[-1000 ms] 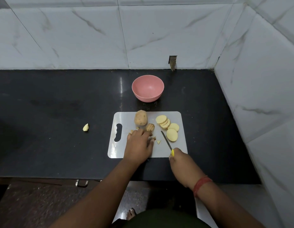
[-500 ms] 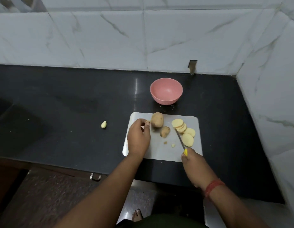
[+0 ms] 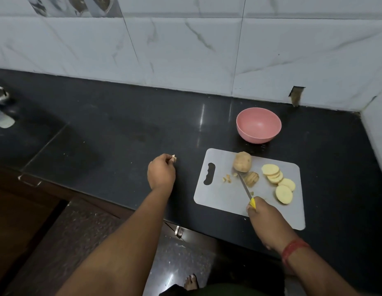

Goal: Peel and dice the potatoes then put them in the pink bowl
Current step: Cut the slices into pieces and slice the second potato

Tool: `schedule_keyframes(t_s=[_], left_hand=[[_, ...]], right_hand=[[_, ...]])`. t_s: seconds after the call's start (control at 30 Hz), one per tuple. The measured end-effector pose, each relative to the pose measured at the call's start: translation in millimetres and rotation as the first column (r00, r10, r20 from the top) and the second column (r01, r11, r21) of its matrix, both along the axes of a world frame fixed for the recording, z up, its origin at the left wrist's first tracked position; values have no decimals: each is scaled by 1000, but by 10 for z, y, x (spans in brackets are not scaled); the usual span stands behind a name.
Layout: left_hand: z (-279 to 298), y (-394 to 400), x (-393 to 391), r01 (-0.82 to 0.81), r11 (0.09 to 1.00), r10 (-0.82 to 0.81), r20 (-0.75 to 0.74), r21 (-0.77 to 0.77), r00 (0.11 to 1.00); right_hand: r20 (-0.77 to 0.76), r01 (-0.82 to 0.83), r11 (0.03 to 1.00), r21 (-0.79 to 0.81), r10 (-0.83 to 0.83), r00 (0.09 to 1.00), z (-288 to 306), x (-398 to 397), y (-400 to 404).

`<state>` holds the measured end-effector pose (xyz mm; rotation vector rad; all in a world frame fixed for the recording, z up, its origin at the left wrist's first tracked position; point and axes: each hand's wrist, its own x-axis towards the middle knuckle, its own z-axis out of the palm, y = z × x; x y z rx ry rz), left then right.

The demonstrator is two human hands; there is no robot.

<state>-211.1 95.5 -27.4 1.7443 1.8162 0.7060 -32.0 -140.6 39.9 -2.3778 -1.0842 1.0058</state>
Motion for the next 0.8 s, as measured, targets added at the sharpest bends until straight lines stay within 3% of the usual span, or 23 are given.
schedule_keyframes(t_s=[0.2, 0.43, 0.53, 0.67, 0.8], left_hand=[[-72, 60, -38, 146, 987, -132, -173, 70, 976], [-50, 57, -25, 102, 990, -96, -70, 94, 993], [-55, -15, 18, 156, 970, -134, -123, 188, 983], [-55, -319, 248, 354, 894, -293, -239, 277, 926], [-46, -712, 595, 587, 734, -502, -309, 342, 808]], right_hand=[[21, -3, 1000, -6, 3, 1000, -11, -78, 61], [12, 24, 1000, 0, -24, 1000, -59, -92, 27], [16, 42, 999, 7, -42, 999, -63, -68, 9], [-3, 69, 998, 6, -69, 998, -45, -20, -34], [-22, 119, 993, 13, -118, 993, -40, 67, -93]])
